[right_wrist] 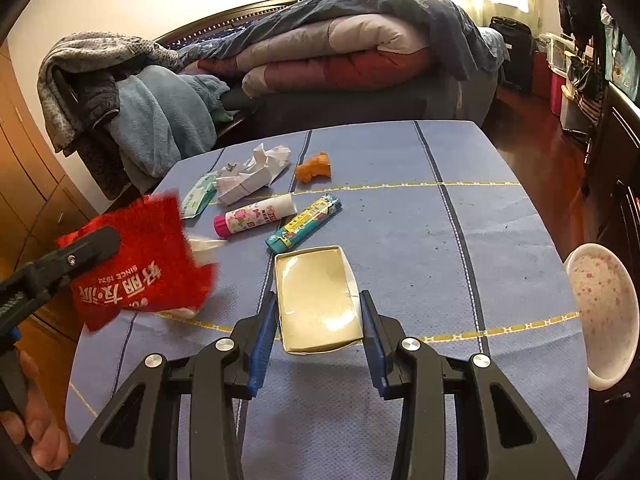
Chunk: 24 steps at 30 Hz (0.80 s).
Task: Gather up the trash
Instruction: 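Carry both items over the wastebasket and open both tools to drop them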
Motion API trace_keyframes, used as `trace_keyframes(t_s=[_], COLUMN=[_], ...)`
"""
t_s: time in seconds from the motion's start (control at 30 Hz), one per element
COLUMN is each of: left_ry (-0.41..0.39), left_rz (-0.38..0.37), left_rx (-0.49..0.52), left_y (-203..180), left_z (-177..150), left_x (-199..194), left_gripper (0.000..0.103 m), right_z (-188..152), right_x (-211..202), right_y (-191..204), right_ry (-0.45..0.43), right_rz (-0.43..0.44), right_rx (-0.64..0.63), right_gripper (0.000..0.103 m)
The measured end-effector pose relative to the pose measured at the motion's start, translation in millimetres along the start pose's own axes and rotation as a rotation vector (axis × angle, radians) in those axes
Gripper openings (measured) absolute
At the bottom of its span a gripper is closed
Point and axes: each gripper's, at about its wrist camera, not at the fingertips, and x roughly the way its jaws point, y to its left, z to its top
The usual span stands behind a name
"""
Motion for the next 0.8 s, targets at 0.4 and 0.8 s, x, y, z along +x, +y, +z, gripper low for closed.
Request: trace_keyframes(t_s=[0.4,0.8], left_ry=[-0.039,-0.037], left_rz=[-0.041,-0.086], left_rx=[0.029,0.124], left_y=[-17,-75], left_z=[4,7], left_x=[-13,0], left_gripper=[0.022,0.023], right_z=[-1,-5], right_x=[-6,-36], right_y=[-4,-44], right_ry=[-0.008,-0.059], right_rz=[0.004,-0.033], right_rx=[0.008,0.065], right_gripper=[0.041,0.041])
